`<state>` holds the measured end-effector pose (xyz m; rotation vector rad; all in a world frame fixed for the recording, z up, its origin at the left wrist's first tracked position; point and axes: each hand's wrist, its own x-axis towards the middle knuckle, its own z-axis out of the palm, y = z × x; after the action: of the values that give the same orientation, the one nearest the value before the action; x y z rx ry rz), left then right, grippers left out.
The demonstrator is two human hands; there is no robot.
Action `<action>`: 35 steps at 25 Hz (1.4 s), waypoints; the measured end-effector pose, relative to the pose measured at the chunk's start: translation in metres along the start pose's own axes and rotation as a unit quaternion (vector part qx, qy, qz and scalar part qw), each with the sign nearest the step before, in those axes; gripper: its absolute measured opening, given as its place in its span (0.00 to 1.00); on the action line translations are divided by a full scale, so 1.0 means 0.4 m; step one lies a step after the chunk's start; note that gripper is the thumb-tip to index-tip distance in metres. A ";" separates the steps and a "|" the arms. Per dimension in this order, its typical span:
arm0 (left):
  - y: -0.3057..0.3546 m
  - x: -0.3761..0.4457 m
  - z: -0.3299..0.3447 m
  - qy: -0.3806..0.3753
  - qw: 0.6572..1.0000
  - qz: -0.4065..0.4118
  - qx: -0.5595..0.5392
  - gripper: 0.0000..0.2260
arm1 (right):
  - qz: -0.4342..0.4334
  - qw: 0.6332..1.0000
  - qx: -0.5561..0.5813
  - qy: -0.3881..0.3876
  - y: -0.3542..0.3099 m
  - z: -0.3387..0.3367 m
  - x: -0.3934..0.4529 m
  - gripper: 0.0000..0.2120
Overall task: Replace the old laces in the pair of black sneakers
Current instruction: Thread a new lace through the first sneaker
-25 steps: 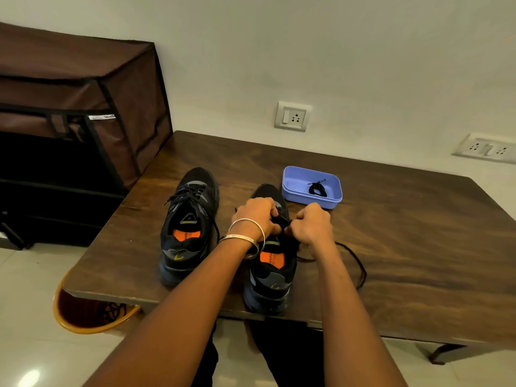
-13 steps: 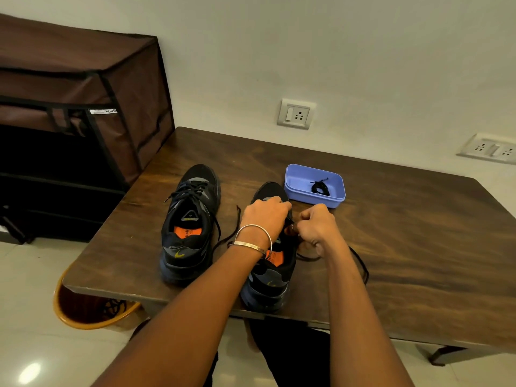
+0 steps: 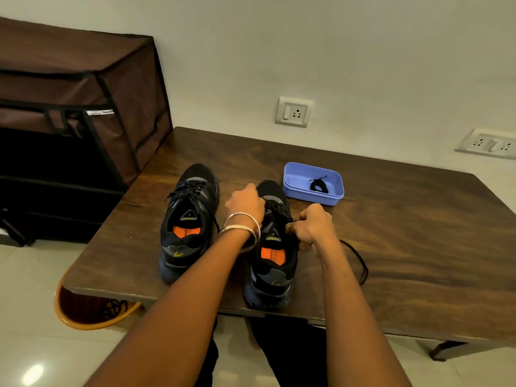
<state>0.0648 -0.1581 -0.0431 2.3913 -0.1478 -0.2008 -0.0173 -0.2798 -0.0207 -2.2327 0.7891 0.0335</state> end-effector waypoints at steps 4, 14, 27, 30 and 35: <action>-0.036 -0.007 -0.032 -0.046 0.994 -0.051 -0.090 0.04 | -0.013 0.998 -0.055 -0.015 -0.007 0.001 0.006 0.17; 0.077 -0.043 -0.027 -0.102 0.948 0.160 0.255 0.14 | -0.049 0.990 -0.132 -0.011 -0.027 0.011 -0.006 0.12; 0.052 -0.030 -0.076 -0.024 0.947 -0.094 -0.307 0.10 | -0.004 0.989 -0.145 -0.032 -0.028 0.008 -0.013 0.13; 0.008 -0.013 -0.112 0.016 0.888 -0.163 -0.430 0.10 | -0.007 0.990 -0.135 -0.033 -0.025 0.013 -0.009 0.12; -0.033 -0.011 -0.113 0.122 0.992 -0.011 0.008 0.11 | -0.012 0.989 -0.135 -0.050 -0.032 0.007 -0.010 0.13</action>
<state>0.0696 -0.1180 -0.0188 2.4108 -0.0089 0.0825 -0.0129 -0.2694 -0.0134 -2.4735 0.7385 0.2529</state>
